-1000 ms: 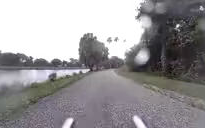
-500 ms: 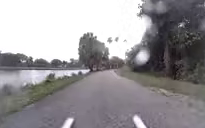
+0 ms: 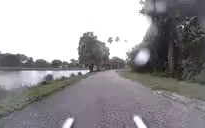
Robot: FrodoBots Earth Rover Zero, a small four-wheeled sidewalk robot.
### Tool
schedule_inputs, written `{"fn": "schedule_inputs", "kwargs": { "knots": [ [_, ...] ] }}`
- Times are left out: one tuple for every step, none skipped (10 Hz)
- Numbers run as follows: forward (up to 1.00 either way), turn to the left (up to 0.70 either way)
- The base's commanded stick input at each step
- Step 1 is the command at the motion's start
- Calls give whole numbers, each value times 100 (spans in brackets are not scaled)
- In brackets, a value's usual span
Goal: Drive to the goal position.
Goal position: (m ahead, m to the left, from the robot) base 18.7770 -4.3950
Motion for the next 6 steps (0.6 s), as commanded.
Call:
{"fn": "schedule_inputs", "kwargs": {
  "knots": [
    [85, 0],
    [85, 0],
    [85, 0],
    [85, 0],
    [85, 0],
    [85, 0]
  ]
}}
